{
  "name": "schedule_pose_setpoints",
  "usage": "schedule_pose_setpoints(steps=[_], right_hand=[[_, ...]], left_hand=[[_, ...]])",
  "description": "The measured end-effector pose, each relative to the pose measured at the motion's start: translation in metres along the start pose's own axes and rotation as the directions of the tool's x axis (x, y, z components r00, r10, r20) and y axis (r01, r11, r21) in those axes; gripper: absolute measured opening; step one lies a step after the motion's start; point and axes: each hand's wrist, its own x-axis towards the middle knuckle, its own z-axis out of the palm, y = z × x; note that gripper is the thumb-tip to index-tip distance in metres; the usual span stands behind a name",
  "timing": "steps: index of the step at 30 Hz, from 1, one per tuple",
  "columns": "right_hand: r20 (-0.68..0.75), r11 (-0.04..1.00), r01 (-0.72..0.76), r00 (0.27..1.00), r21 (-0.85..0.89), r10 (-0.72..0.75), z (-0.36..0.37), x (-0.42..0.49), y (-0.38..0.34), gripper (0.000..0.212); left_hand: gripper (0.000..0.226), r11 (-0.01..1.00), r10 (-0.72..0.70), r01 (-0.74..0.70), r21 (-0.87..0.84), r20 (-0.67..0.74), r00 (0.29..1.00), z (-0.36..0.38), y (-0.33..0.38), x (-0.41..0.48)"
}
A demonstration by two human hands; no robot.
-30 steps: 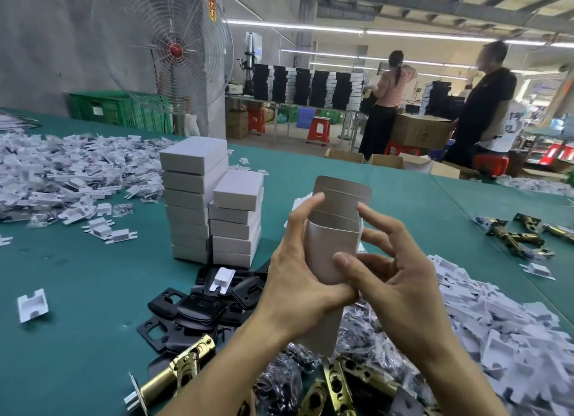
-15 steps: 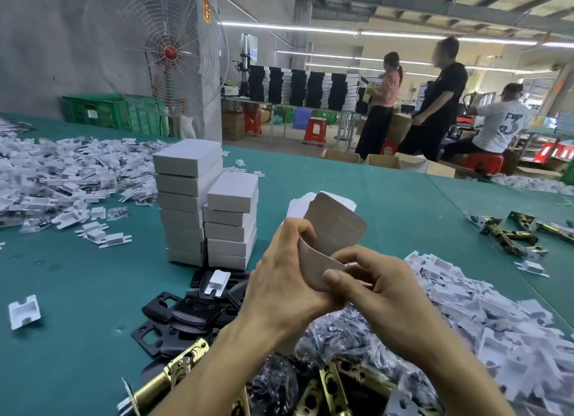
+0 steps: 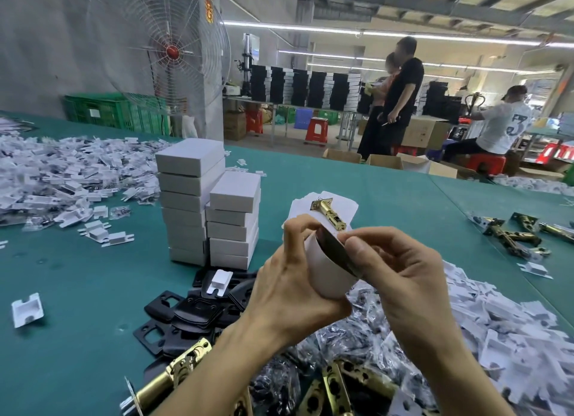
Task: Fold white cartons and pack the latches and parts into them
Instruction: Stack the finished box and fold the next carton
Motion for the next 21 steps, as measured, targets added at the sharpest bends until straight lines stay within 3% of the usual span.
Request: schedule_pose_setpoints(steps=[9, 16, 21], right_hand=[[-0.007, 0.99, 0.004, 1.0, -0.144, -0.005, 0.005, -0.003, 0.002, 0.019], [0.013, 0.99, 0.064, 0.998, -0.125, -0.063, -0.001, 0.0, 0.0, 0.021], [0.041, 0.994, 0.024, 0.999, -0.104, -0.02, -0.009, 0.004, 0.0, 0.024]], left_hand=[[0.093, 0.993, -0.098, 0.097, -0.073, -0.01, 0.995, -0.002, -0.001, 0.001], [0.09, 0.996, -0.066, 0.066, -0.059, 0.013, 0.998, -0.001, 0.0, 0.001], [0.089, 0.995, -0.056, 0.059, -0.084, 0.031, 0.998, -0.002, 0.0, 0.001]])
